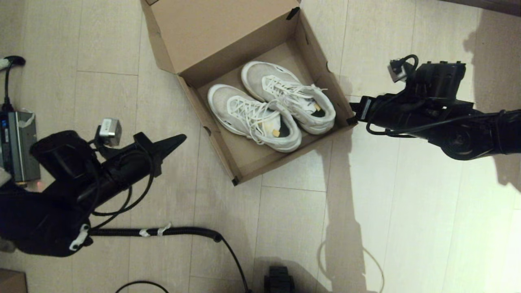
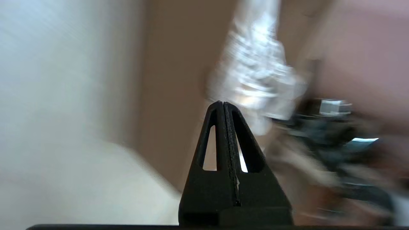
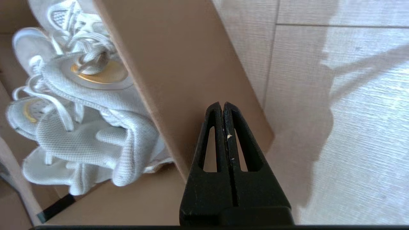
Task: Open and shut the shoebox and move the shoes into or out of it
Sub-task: Put the shoes out of the shoe box
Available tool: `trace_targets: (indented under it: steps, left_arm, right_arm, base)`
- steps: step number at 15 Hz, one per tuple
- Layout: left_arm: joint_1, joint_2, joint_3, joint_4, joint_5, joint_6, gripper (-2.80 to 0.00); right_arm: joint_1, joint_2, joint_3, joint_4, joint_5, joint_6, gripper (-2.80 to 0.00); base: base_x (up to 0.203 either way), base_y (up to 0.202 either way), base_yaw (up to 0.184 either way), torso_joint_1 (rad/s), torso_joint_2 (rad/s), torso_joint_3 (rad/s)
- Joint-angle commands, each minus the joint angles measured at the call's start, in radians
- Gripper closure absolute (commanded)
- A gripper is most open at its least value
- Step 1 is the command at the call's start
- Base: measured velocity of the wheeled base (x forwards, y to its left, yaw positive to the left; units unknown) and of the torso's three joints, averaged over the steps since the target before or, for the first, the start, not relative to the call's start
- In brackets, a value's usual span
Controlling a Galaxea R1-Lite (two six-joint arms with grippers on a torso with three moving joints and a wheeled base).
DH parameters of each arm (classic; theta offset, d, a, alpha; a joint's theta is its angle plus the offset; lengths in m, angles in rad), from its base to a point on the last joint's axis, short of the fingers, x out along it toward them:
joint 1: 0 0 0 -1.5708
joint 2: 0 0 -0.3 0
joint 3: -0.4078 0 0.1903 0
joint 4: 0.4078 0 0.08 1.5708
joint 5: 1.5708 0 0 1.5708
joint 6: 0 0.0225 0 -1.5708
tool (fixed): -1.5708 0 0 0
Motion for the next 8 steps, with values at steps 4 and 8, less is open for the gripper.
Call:
trace_targets:
  steps: [4,8]
  left_arm:
    - [0.074,0.115,-0.071,0.004,0.049,0.490,0.00]
    - [0.017,0.249,-0.312,0.054,0.249,0.551,0.00]
  right_arm:
    - [0.041,0.021,0.000,-0.009,-0.106,-0.041,0.00]
    - [0.065,0.024,0.004,-0.011,-0.122,-0.061,0.00]
  base:
    - [0.000,0.000,0.000,0.000,0.00,0.000]
    - [0.000,0.000,0.000,0.000,0.00,0.000]
